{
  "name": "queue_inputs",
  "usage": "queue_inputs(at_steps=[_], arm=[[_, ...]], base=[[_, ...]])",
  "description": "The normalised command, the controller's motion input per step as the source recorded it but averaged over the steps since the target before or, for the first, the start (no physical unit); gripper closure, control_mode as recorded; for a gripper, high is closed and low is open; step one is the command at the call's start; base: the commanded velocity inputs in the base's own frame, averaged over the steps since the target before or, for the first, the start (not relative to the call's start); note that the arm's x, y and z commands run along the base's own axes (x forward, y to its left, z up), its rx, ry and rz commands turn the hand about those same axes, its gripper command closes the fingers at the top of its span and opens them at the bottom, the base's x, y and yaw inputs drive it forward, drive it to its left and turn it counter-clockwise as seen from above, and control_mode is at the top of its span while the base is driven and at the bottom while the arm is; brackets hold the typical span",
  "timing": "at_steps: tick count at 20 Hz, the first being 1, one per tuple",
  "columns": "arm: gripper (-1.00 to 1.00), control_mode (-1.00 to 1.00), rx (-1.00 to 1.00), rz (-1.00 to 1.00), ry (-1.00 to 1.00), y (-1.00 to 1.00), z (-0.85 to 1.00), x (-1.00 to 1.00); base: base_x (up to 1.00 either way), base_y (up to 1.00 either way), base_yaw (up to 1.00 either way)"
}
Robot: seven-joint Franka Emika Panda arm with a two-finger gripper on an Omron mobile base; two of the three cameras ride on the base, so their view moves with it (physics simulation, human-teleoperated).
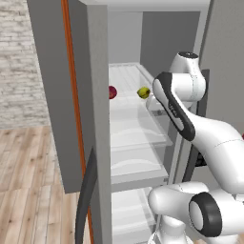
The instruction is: Pick up both pears from the fridge and place them inside the tupperware on the counter.
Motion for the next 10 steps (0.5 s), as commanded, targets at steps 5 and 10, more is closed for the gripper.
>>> queue_inputs(at_steps=[5, 10], arm=[[-1.00, -1.00, 0.00, 0.00, -0.05, 0.06, 0.00, -0.09], [-1.00, -1.00, -0.03, 0.00, -0.10, 0.36, 0.00, -0.13]], base=[[0.00, 0.00, 0.00], [0.00, 0.00, 0.00]])
